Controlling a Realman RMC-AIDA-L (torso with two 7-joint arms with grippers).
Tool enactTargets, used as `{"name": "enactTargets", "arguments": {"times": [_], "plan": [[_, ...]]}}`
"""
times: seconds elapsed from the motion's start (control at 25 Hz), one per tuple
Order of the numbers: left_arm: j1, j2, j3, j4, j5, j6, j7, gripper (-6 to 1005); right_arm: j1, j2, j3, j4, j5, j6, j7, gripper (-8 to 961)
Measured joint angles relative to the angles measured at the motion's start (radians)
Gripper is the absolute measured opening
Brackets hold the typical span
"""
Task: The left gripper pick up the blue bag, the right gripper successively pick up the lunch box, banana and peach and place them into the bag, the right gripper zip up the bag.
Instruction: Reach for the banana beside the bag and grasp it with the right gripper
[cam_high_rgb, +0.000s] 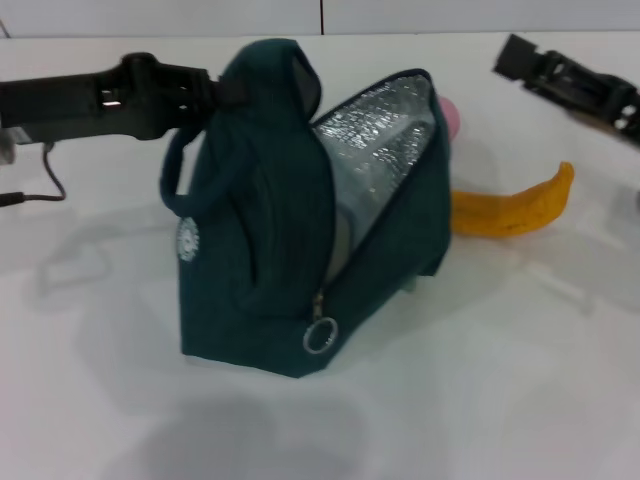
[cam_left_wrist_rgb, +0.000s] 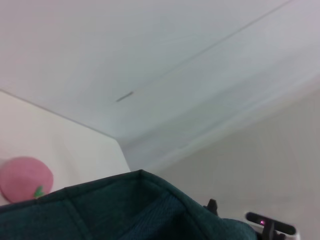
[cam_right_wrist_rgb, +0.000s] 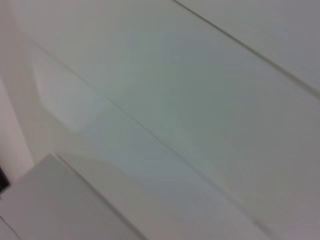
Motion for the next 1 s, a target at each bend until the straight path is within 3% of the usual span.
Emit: {"name": "enactTargets", "arguments": {"times": [0.04,0.08,0.12,0.16,0.24,0.44,0.6,0.76,0.88,1.0], "plan": [[0.004,0.004,-0.003,0.0,-0.004,0.0,0.002,43,-0.03,-0.038,0.003,-0.062,-0.012,0.017,-0.011,550],[0.009,0.01,-0.006,0.0,-0.012,0.001,0.004,43,-0.03,-0.038,0.003,-0.062,-0.012,0.017,-0.011,596],[0.014,0.015,-0.008,0.001,-0.022,0.002,0.006,43,-0.035,-0.081,0.003,-0.106,-0.043,0.034,-0.002,642],[0.02,0.019,-0.01,0.001,-0.029,0.002,0.008,43,-0.035,-0.081,0.003,-0.106,-0.043,0.034,-0.002,689],[0.033,0.029,-0.011,0.002,-0.049,0.004,0.011,44,-0.025,-0.127,0.003,-0.154,-0.107,0.063,0.035,781],[0.062,0.043,-0.011,0.002,-0.073,0.006,0.02,44,0.063,-0.219,0.05,-0.299,-0.432,0.118,0.242,860],[0.066,0.043,-0.008,0.002,-0.074,0.007,0.024,44,0.219,-0.259,0.164,-0.341,-0.775,0.03,0.408,859],[0.053,0.037,-0.004,0.0,-0.07,0.007,0.026,44,0.397,-0.291,0.181,-0.328,-1.09,-0.031,0.463,860],[0.036,0.033,-0.002,-0.006,-0.062,0.006,0.026,44,0.513,-0.287,0.181,-0.311,-1.297,-0.064,0.462,860],[0.024,0.027,-0.001,-0.006,-0.059,0.002,0.026,44,0.595,-0.265,0.176,-0.309,-1.44,-0.091,0.459,859]]}}
